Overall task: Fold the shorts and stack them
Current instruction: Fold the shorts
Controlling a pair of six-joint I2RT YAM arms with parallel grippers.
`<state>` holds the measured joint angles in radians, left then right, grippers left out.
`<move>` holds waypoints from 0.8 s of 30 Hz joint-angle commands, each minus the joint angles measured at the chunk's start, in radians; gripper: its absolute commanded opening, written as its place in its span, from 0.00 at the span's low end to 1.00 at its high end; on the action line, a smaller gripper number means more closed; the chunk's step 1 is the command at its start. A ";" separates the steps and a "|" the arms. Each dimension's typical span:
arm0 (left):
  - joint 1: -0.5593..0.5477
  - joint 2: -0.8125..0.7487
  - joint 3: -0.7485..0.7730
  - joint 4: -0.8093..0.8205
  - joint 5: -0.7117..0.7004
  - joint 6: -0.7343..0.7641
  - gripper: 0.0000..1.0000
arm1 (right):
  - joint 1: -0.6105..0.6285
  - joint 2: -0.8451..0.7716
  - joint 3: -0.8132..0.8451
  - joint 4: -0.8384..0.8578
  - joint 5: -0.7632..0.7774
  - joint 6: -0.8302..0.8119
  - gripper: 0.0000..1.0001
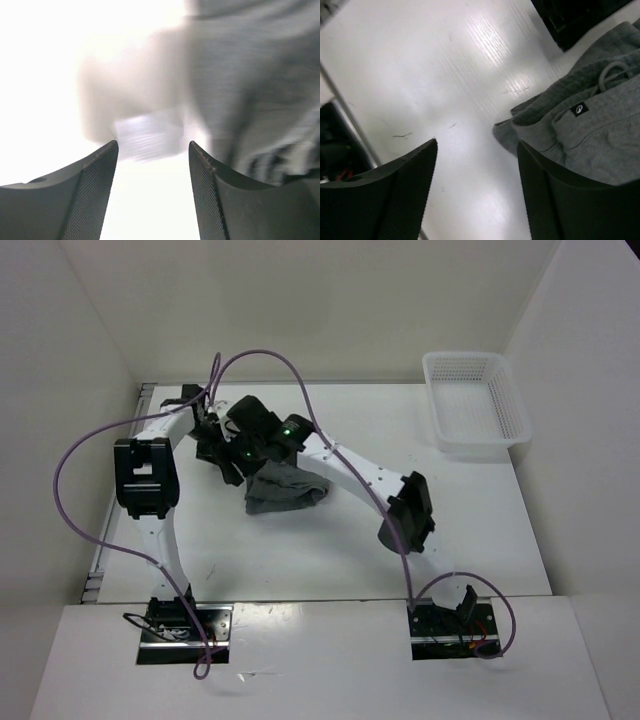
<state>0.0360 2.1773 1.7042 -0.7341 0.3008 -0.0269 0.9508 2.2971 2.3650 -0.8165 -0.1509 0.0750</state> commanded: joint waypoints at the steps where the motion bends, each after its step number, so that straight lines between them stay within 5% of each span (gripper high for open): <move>1: 0.010 -0.129 0.014 0.007 -0.135 0.027 0.68 | -0.003 -0.287 -0.174 0.162 0.103 0.072 0.72; 4: -0.039 -0.229 0.014 0.007 -0.155 0.027 0.70 | -0.041 -0.492 -0.609 0.335 0.212 0.143 0.76; 10: -0.149 -0.287 -0.012 -0.137 0.004 0.027 0.70 | -0.167 -0.616 -0.941 0.344 0.315 0.281 0.76; 24: -0.249 -0.174 -0.071 -0.128 0.001 0.027 0.70 | -0.185 -0.607 -1.182 0.531 0.313 0.310 0.80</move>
<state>-0.1978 2.0109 1.6081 -0.8562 0.2665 -0.0071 0.7696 1.6932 1.2007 -0.3977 0.1463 0.3595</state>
